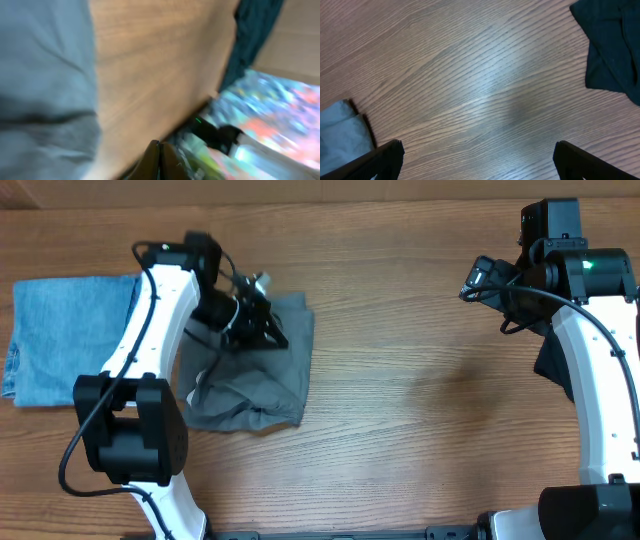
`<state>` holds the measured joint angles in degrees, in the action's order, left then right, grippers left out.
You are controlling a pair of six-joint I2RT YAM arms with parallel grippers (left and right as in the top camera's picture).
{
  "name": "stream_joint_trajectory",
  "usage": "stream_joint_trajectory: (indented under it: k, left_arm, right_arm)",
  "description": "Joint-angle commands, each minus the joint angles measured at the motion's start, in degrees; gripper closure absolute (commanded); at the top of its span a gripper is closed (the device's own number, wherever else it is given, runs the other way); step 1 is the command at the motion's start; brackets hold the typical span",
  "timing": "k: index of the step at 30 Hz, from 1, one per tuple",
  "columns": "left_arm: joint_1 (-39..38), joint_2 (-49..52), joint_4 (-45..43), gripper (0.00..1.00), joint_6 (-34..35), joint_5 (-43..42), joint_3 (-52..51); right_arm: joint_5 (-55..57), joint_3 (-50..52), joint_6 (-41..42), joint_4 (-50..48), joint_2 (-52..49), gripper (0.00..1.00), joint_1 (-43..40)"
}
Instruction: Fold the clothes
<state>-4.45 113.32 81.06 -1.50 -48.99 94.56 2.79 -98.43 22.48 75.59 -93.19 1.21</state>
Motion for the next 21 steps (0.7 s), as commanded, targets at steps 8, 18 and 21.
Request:
stream_joint_trajectory:
  k: [8,18,21]
  left_arm:
    - [0.4,0.6,-3.8,0.96,-8.3,-5.7,-14.2]
    - [6.2,0.7,-11.2,0.96,-8.4,-4.4,-24.7]
    - [9.0,0.7,-14.9,0.96,-8.3,-4.4,-28.3]
  right_arm:
    - [-0.1,0.1,0.3,-0.3,-0.2,0.00,-0.1]
    - [-0.1,0.1,0.3,-0.3,-0.2,0.00,-0.1]
    - [-0.1,0.1,0.3,-0.3,-0.2,0.00,-0.1]
